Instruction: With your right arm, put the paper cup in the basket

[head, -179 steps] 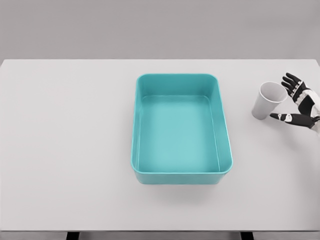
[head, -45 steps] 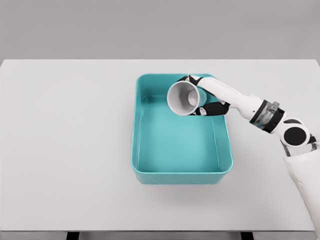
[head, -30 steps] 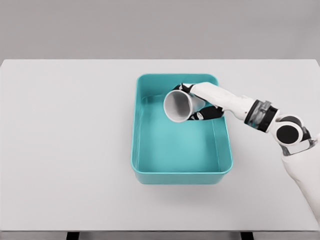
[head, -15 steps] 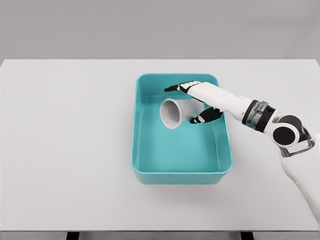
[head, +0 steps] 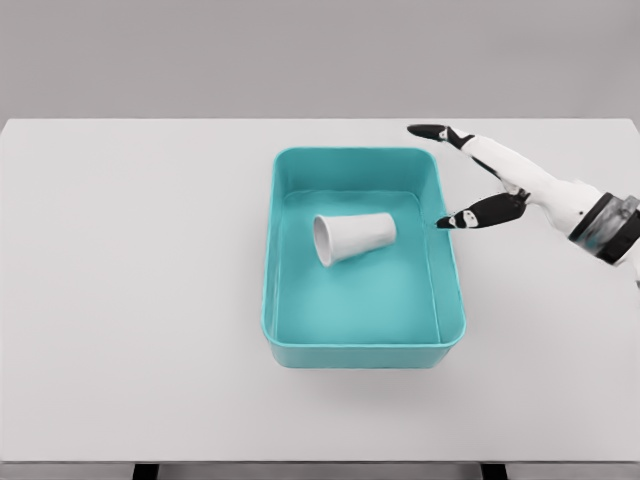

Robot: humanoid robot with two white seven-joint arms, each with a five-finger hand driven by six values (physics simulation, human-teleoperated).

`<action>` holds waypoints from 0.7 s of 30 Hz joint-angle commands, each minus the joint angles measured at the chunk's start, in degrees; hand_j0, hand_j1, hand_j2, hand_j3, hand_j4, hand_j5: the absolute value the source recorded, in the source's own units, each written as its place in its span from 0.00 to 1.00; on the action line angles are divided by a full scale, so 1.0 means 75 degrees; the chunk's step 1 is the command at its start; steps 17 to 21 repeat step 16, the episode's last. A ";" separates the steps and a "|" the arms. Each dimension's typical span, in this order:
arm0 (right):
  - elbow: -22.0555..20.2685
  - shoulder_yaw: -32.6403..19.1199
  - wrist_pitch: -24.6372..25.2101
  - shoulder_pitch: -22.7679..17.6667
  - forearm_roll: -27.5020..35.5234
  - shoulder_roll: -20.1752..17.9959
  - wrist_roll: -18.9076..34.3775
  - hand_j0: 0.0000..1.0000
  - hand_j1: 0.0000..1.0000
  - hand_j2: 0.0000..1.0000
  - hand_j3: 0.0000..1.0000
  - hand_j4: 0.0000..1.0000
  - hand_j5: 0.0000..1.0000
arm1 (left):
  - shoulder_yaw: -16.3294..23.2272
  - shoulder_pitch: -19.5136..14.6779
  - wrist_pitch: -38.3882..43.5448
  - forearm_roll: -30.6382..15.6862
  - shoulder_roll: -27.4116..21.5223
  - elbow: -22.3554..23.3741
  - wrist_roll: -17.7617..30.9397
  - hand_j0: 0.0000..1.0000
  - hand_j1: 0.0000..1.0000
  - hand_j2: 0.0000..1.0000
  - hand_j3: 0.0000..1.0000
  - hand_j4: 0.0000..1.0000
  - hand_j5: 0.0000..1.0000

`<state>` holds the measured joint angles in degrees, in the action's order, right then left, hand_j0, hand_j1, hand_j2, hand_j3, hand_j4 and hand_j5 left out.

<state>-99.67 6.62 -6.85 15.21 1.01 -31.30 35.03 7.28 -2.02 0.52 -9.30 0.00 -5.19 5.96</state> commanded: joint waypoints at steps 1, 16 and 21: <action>-0.0047 -0.0647 0.0104 -0.0070 0.1106 -0.0455 -0.0004 1.00 1.00 1.00 1.00 1.00 1.00 | -0.0009 0.0000 0.0001 -0.0002 0.0000 0.0000 0.0002 1.00 1.00 1.00 1.00 1.00 1.00; -0.0164 -0.0999 0.0081 -0.0598 0.1294 -0.0655 -0.0004 1.00 1.00 1.00 1.00 1.00 1.00 | 0.0002 0.0000 0.0001 -0.0002 0.0000 0.0000 0.0002 1.00 1.00 1.00 1.00 1.00 1.00; -0.0164 -0.0999 0.0081 -0.0598 0.1294 -0.0655 -0.0004 1.00 1.00 1.00 1.00 1.00 1.00 | 0.0002 0.0000 0.0001 -0.0002 0.0000 0.0000 0.0002 1.00 1.00 1.00 1.00 1.00 1.00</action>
